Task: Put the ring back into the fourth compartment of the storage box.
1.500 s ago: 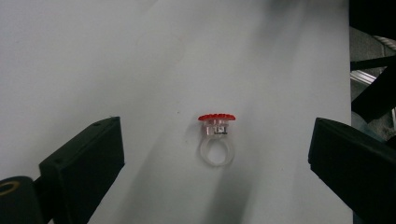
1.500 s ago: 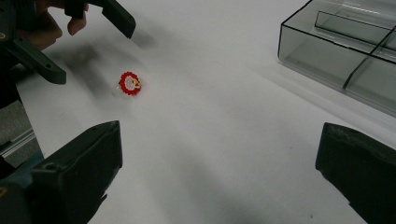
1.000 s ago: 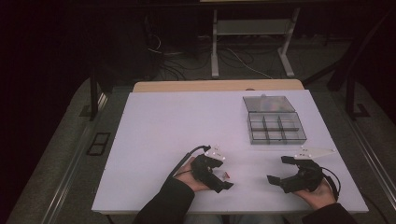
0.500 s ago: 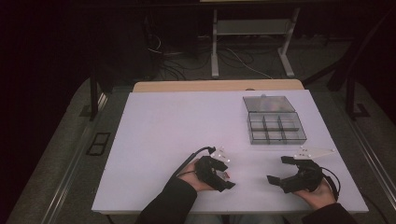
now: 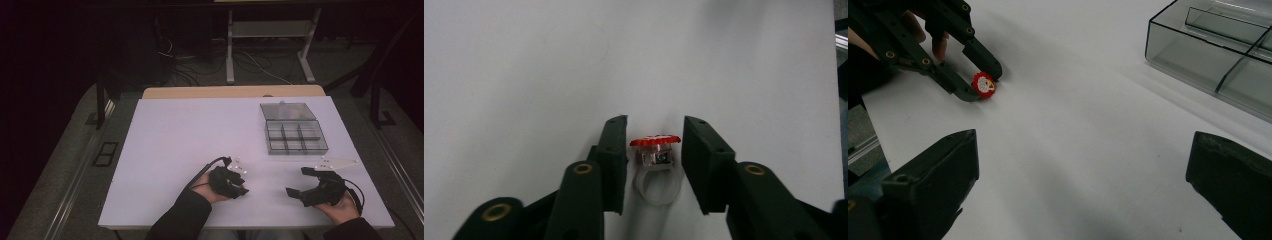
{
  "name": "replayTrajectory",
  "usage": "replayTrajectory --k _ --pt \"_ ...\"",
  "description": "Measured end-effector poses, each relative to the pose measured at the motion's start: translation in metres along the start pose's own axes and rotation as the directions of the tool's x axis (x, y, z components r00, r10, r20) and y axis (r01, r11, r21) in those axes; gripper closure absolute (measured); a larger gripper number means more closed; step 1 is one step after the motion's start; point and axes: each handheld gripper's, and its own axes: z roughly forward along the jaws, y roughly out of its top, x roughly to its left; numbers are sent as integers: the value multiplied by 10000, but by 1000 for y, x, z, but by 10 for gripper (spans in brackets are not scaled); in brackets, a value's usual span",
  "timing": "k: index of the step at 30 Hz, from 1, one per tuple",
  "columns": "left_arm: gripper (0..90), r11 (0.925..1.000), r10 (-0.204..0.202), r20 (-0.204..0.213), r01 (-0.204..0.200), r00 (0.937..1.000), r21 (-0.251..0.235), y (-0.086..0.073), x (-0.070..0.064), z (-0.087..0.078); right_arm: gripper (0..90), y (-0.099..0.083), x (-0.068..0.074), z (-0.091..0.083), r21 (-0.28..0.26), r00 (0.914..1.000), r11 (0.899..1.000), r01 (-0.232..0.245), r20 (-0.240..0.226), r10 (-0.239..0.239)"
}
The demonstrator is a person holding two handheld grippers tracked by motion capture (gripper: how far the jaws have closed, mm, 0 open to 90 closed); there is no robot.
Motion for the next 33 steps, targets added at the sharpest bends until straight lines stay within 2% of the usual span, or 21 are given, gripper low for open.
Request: replayTrajectory --k 8,18,26,33 --pt "690 9996 -279 548 280 9981 -7 0 4 -1 0 0 -1 0 -32 10000 10000 52 21 -52" --pt "692 9974 -634 769 659 9950 -302 4 11 -9 0 0 -1 0 5 10000 10000 -6 27 6" --pt "692 9976 -486 833 524 9953 -447 18 16 -16 0 -1 -1 -1 -20 10000 10000 -57 35 57" --pt "692 9988 -278 903 313 9955 -377 28 17 -19 0 -1 -1 -1 -29 10000 10000 -25 47 25"
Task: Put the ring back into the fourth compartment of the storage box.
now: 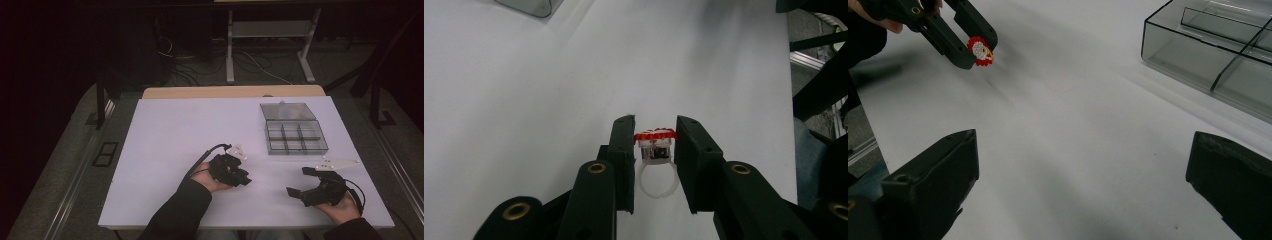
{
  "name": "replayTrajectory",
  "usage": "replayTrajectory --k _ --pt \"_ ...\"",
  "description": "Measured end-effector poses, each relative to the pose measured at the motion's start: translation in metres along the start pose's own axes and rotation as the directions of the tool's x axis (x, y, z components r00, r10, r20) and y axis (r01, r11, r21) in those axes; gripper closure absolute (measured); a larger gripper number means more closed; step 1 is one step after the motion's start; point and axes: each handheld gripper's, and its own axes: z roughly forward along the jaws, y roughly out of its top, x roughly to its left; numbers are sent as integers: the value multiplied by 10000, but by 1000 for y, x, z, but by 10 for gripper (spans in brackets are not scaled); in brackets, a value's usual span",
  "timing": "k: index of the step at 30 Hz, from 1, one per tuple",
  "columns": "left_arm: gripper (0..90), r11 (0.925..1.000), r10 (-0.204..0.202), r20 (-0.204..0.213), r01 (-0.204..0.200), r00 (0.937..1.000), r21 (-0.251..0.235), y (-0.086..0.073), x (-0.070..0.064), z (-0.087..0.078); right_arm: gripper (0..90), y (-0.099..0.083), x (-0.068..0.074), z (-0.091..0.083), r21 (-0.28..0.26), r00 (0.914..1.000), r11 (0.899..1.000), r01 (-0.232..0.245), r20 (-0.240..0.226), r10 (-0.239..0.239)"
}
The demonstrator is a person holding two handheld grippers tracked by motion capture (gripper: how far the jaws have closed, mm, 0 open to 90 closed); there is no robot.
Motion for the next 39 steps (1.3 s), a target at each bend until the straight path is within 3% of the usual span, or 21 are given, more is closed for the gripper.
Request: replayTrajectory --k 39 --pt "692 9991 365 -108 -367 9993 -230 44 22 -13 0 0 0 -1 63 10000 9999 -90 19 90"
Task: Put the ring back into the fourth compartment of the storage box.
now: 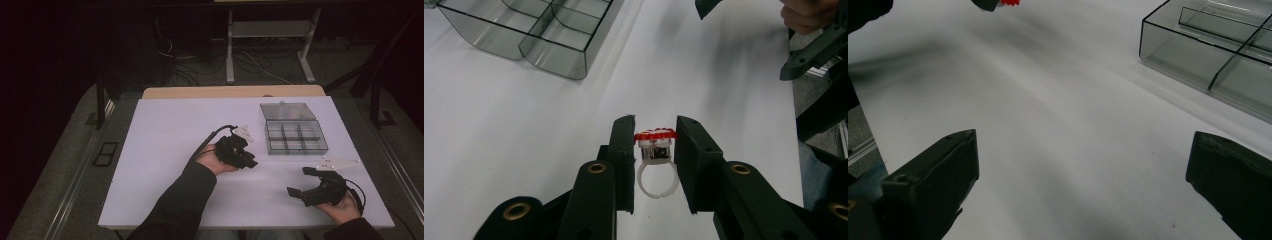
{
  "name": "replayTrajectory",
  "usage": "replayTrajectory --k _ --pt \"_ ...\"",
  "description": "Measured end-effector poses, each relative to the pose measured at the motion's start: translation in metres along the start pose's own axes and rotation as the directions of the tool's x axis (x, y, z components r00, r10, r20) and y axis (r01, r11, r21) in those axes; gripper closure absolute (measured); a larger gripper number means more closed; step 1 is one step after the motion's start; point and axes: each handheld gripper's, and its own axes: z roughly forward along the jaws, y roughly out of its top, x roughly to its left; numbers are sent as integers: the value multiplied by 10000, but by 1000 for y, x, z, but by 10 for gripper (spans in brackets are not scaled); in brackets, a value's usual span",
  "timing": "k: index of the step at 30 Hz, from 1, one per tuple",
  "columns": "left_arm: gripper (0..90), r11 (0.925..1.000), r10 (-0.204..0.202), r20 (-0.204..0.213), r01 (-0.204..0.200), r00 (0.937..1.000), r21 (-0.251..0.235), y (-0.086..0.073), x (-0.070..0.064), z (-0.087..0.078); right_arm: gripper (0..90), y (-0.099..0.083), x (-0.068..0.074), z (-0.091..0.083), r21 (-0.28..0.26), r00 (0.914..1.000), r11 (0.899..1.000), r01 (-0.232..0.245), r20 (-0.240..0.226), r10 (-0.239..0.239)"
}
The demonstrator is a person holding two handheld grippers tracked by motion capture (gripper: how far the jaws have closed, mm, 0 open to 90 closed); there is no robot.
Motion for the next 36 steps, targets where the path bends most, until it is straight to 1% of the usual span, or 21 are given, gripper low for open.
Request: replayTrajectory --k 3,8,13,18,19,21,26,33,35,36 --pt "692 10000 18 -22 -17 10000 24 3 2 -1 0 0 0 0 -12 10000 10000 86 26 -86" --pt "692 10000 28 -67 -28 10000 39 9 5 -1 0 0 -1 0 -33 10000 9999 96 24 -96" --pt "692 10000 51 -75 -52 10000 -64 15 9 -2 0 0 -1 0 -66 9999 9999 105 29 -105" --pt "692 9999 126 -146 -127 9998 -109 21 12 -1 0 0 -1 0 -77 10000 10000 39 -17 -39" --pt "692 9997 241 -158 -243 9996 -83 23 13 -2 0 0 -1 0 -72 10000 10000 32 -28 -32" --pt "692 9997 151 -169 -154 9997 -170 25 13 -2 0 0 -1 -1 -75 10000 10000 19 -35 -19" --pt "692 9996 215 -178 -218 9996 -164 32 16 -3 0 0 -1 -1 -88 10000 10000 27 -30 -27" --pt "692 9995 218 -236 -223 9995 -220 40 22 -3 0 0 -1 -1 -89 10000 10000 11 -28 -11" --pt "692 9994 273 -263 -279 9993 -222 42 24 -2 0 0 -2 -1 -94 10000 10000 30 -24 -31" --pt "692 9995 281 -275 -286 9992 -166 43 25 -1 0 0 -2 -1 -96 10000 9999 30 -28 -30"
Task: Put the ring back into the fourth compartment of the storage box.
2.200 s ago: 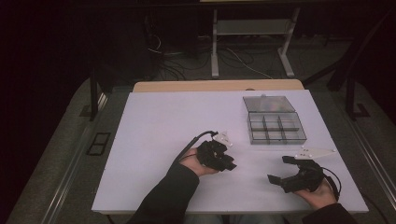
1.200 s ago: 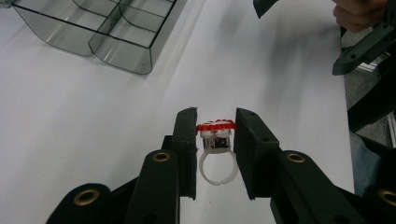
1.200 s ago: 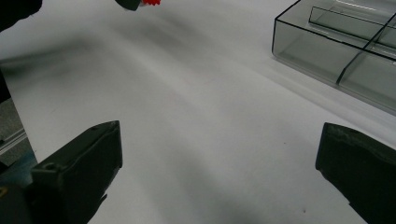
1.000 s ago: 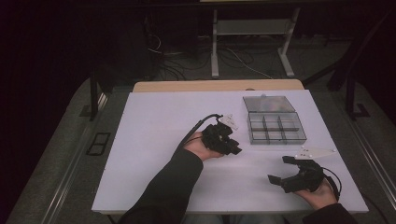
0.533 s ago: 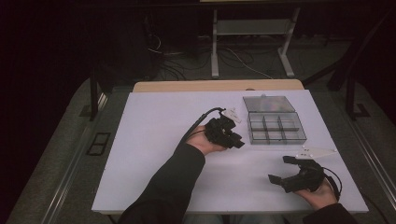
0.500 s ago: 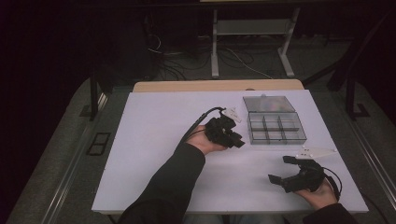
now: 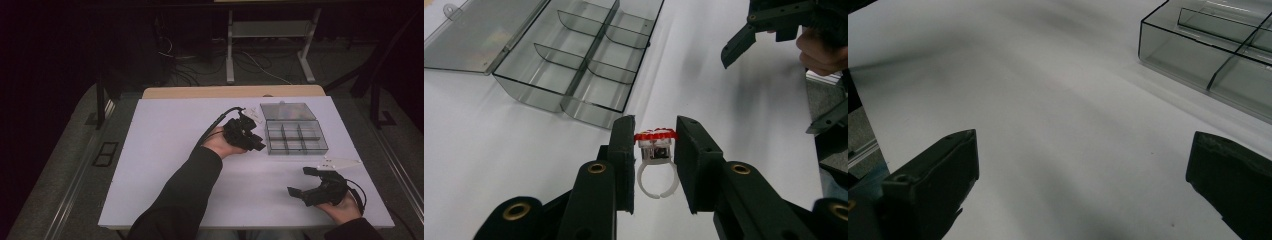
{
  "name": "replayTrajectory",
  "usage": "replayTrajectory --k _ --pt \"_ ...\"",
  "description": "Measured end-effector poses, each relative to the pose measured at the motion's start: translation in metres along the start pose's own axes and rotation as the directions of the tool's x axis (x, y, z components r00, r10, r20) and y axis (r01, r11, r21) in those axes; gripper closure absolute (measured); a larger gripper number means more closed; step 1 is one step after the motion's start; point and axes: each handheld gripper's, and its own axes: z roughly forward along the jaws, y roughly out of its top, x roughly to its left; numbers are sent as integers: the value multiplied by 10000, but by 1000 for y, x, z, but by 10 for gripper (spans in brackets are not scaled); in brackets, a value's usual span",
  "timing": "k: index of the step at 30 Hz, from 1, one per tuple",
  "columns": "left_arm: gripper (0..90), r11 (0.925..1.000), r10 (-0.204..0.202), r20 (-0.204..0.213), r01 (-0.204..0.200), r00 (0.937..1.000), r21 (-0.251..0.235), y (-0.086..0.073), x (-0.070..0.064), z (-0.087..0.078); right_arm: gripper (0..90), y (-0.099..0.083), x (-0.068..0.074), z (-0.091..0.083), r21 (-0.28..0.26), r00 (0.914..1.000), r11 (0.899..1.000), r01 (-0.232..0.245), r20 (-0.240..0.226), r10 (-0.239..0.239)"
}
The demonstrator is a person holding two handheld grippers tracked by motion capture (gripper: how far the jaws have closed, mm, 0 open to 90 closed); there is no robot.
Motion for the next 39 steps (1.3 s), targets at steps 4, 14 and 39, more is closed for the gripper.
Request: replayTrajectory --k 4,14,39 --pt "692 10000 27 -50 -28 10000 -14 5 5 2 0 0 0 0 4 10000 10000 -4 -8 4" --pt "692 9997 154 -260 -158 9995 -159 19 14 5 0 0 -1 -1 -19 10000 10000 -56 -23 56" --pt "692 9990 -327 -615 307 9976 -338 31 41 29 0 0 -2 -1 -68 10000 9999 -74 -18 74"
